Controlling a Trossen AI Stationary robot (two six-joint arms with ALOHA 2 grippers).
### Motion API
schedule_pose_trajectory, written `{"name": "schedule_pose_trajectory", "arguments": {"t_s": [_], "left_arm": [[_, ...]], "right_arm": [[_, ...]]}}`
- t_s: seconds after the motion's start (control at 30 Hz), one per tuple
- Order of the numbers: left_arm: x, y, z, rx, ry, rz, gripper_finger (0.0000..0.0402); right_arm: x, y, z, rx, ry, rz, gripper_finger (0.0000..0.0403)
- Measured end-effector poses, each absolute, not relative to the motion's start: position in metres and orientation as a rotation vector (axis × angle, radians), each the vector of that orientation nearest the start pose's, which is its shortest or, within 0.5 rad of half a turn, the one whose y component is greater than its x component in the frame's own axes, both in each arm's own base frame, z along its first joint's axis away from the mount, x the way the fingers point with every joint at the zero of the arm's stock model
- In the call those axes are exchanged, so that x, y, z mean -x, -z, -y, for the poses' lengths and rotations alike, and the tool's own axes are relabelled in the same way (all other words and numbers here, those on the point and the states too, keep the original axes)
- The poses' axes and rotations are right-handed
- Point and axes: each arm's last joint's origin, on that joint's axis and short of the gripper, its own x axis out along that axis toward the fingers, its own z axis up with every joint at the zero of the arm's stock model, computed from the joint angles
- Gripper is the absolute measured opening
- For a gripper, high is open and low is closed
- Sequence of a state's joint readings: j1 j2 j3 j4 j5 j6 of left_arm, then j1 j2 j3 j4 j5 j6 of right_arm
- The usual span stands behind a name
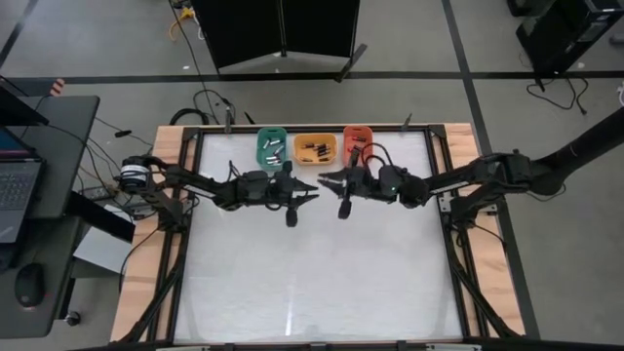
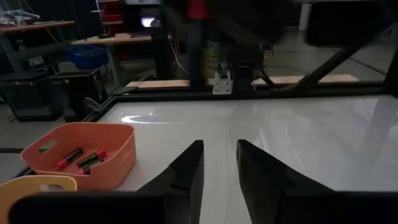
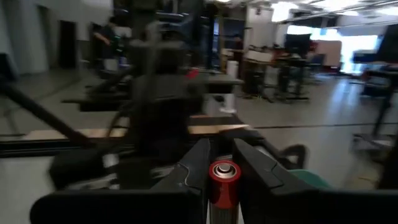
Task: Sort batteries
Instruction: Put the red battery into the orange bin
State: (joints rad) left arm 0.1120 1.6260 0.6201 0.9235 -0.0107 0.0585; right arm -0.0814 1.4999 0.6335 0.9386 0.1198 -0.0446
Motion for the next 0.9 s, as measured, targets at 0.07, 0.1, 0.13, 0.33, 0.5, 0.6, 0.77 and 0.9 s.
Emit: {"name": "schedule_pose_trajectory", "arguments": {"t_s": [0.07, 0.1, 0.13, 0.33, 0.5, 0.6, 0.77, 0.9], "left_arm": [[-0.311, -0.183, -0.036, -0.069, -0.132, -0.105, 0.0104], [-0.311, -0.182, -0.036, -0.072, -0.138, -0.112, 0.0104], [-0.31, -0.182, -0.036, -0.072, -0.14, -0.114, 0.0104], [-0.31, -0.181, -0.036, -0.074, -0.143, -0.117, 0.0105], [-0.311, -0.182, -0.036, -0.074, -0.143, -0.117, 0.0105], [-0.311, -0.181, -0.036, -0.076, -0.143, -0.117, 0.0105], [-0.31, -0.181, -0.036, -0.085, -0.142, -0.118, 0.0106], [-0.31, -0.181, -0.036, -0.085, -0.141, -0.121, 0.0106]], "right_arm": [[-0.296, -0.231, 0.033, 0.058, 0.242, 0.054, 0.0062], [-0.293, -0.234, 0.037, 0.063, 0.267, 0.049, 0.0062], [-0.29, -0.237, 0.042, 0.069, 0.298, 0.033, 0.0062], [-0.267, -0.235, 0.093, 0.069, 0.547, -0.124, 0.0062], [-0.251, -0.206, 0.145, -0.022, 0.663, -0.3, 0.0062], [-0.25, -0.192, 0.17, -0.076, 0.661, -0.385, 0.0062], [-0.257, -0.172, 0.2, -0.102, 0.664, -0.573, 0.0062], [-0.263, -0.161, 0.213, -0.113, 0.631, -0.737, 0.0062]]}}
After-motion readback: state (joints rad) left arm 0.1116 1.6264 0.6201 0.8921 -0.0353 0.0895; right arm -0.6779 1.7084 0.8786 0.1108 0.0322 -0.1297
